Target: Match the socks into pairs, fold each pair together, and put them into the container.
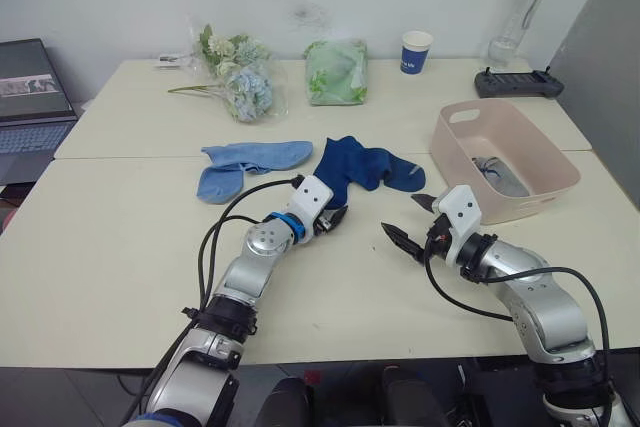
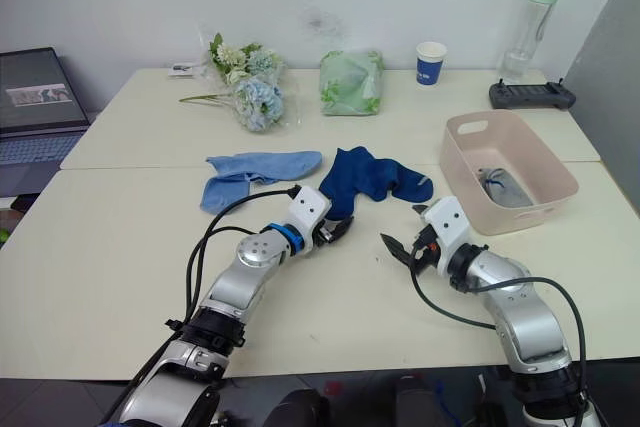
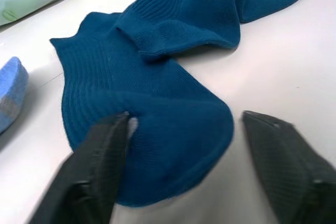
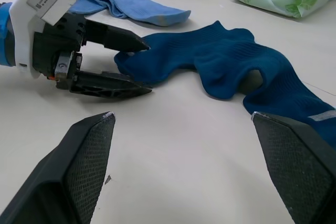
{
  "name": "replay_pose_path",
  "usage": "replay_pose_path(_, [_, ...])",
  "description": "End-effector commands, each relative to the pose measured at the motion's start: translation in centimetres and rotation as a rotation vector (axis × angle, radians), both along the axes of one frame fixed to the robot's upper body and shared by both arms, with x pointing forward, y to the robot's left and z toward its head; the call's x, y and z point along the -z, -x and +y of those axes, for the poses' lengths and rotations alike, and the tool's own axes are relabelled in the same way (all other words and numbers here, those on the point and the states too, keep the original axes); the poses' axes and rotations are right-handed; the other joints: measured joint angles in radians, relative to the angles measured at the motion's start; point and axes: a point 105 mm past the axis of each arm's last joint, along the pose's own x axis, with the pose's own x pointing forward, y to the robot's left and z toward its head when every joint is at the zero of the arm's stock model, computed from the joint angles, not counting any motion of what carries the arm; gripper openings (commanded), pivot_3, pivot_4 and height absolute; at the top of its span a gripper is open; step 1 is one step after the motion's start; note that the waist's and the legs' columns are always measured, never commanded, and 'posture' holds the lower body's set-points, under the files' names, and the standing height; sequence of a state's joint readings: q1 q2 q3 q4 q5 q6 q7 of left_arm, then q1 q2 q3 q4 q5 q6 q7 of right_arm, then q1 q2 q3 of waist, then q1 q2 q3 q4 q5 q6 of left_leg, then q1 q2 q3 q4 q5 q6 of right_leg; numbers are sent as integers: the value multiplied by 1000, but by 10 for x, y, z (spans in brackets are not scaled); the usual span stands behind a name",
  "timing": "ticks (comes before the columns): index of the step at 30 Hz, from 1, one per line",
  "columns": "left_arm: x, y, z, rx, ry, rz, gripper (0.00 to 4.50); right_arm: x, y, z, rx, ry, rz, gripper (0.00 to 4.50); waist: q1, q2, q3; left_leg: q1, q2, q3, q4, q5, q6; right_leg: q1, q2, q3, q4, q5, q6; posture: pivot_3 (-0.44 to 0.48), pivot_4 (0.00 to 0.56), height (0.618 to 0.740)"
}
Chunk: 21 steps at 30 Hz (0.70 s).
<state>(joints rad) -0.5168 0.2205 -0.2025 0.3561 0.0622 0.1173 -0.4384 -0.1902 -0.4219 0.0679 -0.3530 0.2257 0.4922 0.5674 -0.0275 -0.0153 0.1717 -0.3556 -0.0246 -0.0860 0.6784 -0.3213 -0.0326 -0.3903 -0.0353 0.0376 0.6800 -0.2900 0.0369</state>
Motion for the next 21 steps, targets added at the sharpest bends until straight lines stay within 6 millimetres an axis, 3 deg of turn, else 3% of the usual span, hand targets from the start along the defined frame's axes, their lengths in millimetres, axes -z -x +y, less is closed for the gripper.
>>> replay_pose_path(1, [-12, -3, 1, -18, 20, -50, 2320, -15, 3, 7, -25, -14, -56, 4500, 0, 0, 0, 0, 0, 0, 0, 0, 0, 0, 0, 0, 0, 0, 0, 0, 150, 740])
replay_pose_path(8, [-17, 12, 15, -3, 13, -74, 11, -14, 2, 9, -34, -20, -54, 4500, -3, 0, 0, 0, 0, 0, 0, 0, -1, 0, 0, 0, 0, 0, 0, 0, 150, 740])
replay_pose_path(13, [-13, 62, 47, 108, -101, -69, 11, -11, 1, 10, -49, -20, -41, 4500, -5, 0, 0, -1, 1, 0, -2, 1, -1, -3, 0, 1, 0, 0, 0, 0, 150, 740])
replay_pose_path(18, [-18, 114, 55, 306, -120, -23, 11, -11, -1, 12, -81, -18, -31, 4500, -1, 0, 0, -3, 1, 0, -1, 0, 1, -4, -1, 1, 0, 0, 0, 0, 150, 740])
replay_pose_path(21, [-19, 137, 76, 365, -201, -5, 11, -12, -4, 13, -109, -19, -18, 4500, 1, 0, 0, -4, 0, 0, -1, -1, 1, -4, -1, 0, -1, 0, 0, 0, 150, 740])
